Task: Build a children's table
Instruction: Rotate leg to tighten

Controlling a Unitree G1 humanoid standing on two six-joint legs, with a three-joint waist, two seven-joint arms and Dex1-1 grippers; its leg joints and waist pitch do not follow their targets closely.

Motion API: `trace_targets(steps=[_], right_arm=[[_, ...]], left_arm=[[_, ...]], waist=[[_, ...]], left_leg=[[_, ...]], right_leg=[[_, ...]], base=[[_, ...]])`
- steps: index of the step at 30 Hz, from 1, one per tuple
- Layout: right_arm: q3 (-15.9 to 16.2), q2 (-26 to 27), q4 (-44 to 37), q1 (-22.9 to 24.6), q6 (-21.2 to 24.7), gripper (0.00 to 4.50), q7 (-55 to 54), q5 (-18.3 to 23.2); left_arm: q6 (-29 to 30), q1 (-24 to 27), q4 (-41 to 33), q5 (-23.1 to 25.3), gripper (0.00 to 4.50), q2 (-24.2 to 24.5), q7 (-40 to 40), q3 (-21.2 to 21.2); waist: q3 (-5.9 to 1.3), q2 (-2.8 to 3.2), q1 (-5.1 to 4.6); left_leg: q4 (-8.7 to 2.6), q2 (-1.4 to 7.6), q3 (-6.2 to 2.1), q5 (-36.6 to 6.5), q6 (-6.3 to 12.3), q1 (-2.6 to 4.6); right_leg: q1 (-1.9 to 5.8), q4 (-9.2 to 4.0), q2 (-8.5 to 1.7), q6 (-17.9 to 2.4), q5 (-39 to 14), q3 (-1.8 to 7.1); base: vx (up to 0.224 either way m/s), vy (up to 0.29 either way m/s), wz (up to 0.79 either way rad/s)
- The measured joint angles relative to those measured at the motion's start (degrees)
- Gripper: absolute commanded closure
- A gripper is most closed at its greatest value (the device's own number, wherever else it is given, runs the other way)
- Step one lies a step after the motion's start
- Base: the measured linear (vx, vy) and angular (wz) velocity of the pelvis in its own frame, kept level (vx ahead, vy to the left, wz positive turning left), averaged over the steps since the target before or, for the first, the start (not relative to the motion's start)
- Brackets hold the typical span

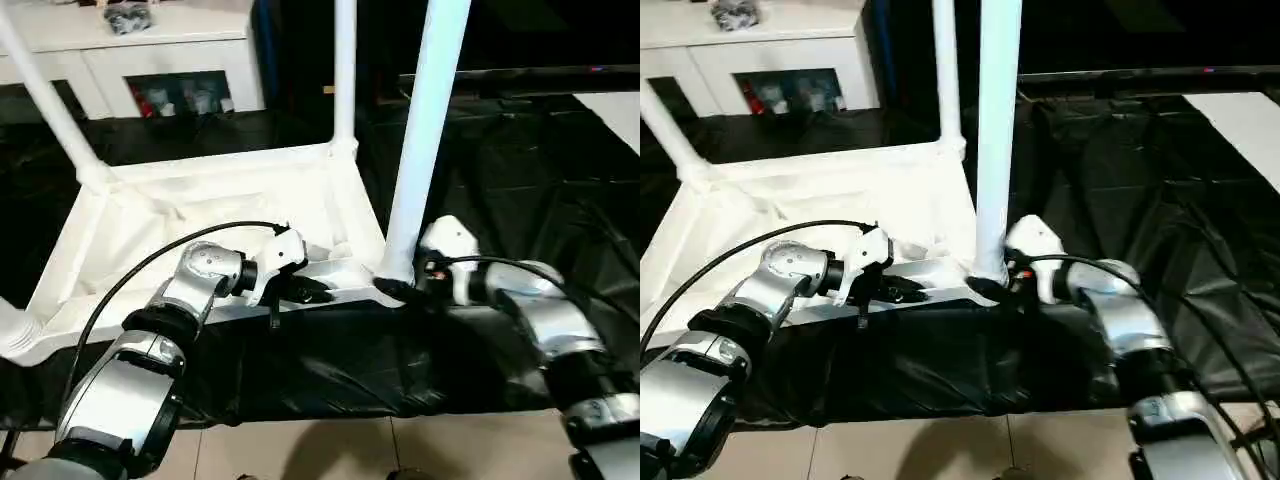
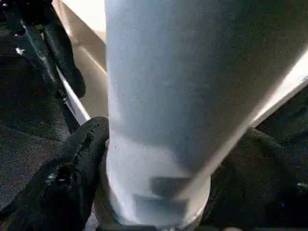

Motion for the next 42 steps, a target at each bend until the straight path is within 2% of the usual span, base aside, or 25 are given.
trace_targets(steps=[3,6,7,9,19,25,29,32,35,36,41,42], right_arm=[[0.1,0.5,1.8,-0.6,-1.2,1.13,0.2,0.0],[0.2,1.2,3.0,-0.7,-2.2,1.24,0.3,-0.1],[0.2,1.3,3.4,-0.9,-2.3,1.53,0.4,-0.1],[0.2,1.5,4.4,-1.4,-2.5,1.64,0.7,-0.2],[0.3,2.7,7.5,-2.8,-4.3,1.80,1.3,-0.2],[0.2,3.8,9.0,-3.3,-5.1,1.80,0.0,-0.2],[-1.6,5.9,8.6,-2.0,-4.1,1.80,-8.2,-0.6],[-5.4,10.6,6.8,0.6,-1.4,1.80,-20.1,-1.2],[-6.7,12.5,7.4,0.3,-0.4,1.80,-27.2,-2.0],[-7.3,13.9,9.0,-0.6,-0.7,1.80,-31.0,-2.7],[-8.2,16.5,13.2,-2.9,-2.4,1.80,-37.1,-3.6],[-8.2,16.6,13.1,-2.9,-2.5,1.11,-37.2,-3.9]], left_arm=[[0.0,-0.3,0.5,0.1,4.50,0.0,0.0,-0.1],[0.0,-0.6,1.1,0.2,4.50,0.0,0.0,-0.1],[0.0,-0.7,1.1,0.2,4.50,0.0,0.0,-0.1],[0.3,-0.8,1.2,0.2,4.50,0.0,-0.1,-0.1],[0.7,-2.5,2.3,1.5,4.50,0.9,-1.1,-1.1],[1.8,-3.7,2.6,3.1,4.50,1.4,-0.1,-2.2],[5.2,-3.9,2.3,3.4,4.50,-0.6,5.2,-1.9],[8.9,-4.1,2.1,3.4,4.50,-4.1,11.2,-0.3],[11.1,-4.2,2.1,3.1,4.50,-6.5,14.4,0.3],[11.7,-4.1,2.1,3.1,4.50,-7.2,15.8,0.5],[12.1,-3.7,2.1,3.1,4.50,-8.0,17.7,0.9],[11.8,-3.5,2.0,3.2,4.50,-7.9,17.7,0.9]], waist=[[0.00,-0.01,-0.03],[0.01,-0.02,-0.06],[0.01,-0.02,-0.08],[0.01,-0.02,-0.14],[0.04,-0.11,-0.56],[0.02,-0.13,-0.38],[-0.03,-0.18,-0.09],[-0.14,-0.34,-0.13],[-0.22,-0.40,-0.64],[-0.29,-0.46,-1.13],[-0.39,-0.44,-2.07],[-0.41,-0.40,-2.16]], left_leg=[[0.03,0.01,0.00,0.0,0.00,0.02],[0.03,0.01,0.00,0.0,-0.01,0.02],[0.03,0.01,0.00,0.0,-0.01,0.02],[0.05,0.01,0.00,0.0,-0.01,0.02],[0.06,0.03,-0.01,0.0,0.00,0.05],[0.13,0.02,-0.01,0.0,-0.01,0.07],[0.27,0.00,-0.01,0.0,0.00,0.19],[0.27,-0.06,-0.03,0.0,-0.01,0.69],[0.27,-0.21,-0.02,0.0,-0.01,0.80],[0.27,-0.25,-0.02,0.0,-0.01,0.80],[0.27,-0.27,-0.16,0.0,0.00,0.83],[0.25,-0.27,-0.17,0.0,0.00,0.83]], right_leg=[[0.00,0.04,0.00,0.0,0.0,0.00],[0.00,0.05,0.00,0.0,0.0,0.01],[0.00,0.05,0.00,0.0,0.0,0.01],[0.00,0.05,0.00,-0.1,0.0,0.02],[0.00,0.10,0.02,-0.1,0.1,0.00],[0.04,0.13,0.01,-0.1,0.1,0.03],[0.14,0.14,0.00,-0.2,0.1,0.11],[0.56,0.01,-0.05,-0.2,0.1,0.25],[0.75,-0.20,-0.13,0.2,-0.1,0.35],[0.74,-0.21,-0.15,0.2,-0.1,0.36],[0.72,-0.24,-0.17,0.2,-0.1,0.23],[0.72,-0.24,-0.17,0.2,-0.2,0.24]], base=[[0.000,0.000,0.00],[0.000,0.000,0.00],[0.000,0.000,0.00],[0.000,0.000,0.00],[0.000,0.000,0.00],[0.000,0.000,0.00],[0.000,0.000,0.00],[0.000,0.000,0.00],[0.000,0.000,0.00],[0.000,0.000,0.00],[0.000,0.000,0.00],[0.000,0.000,0.00]])
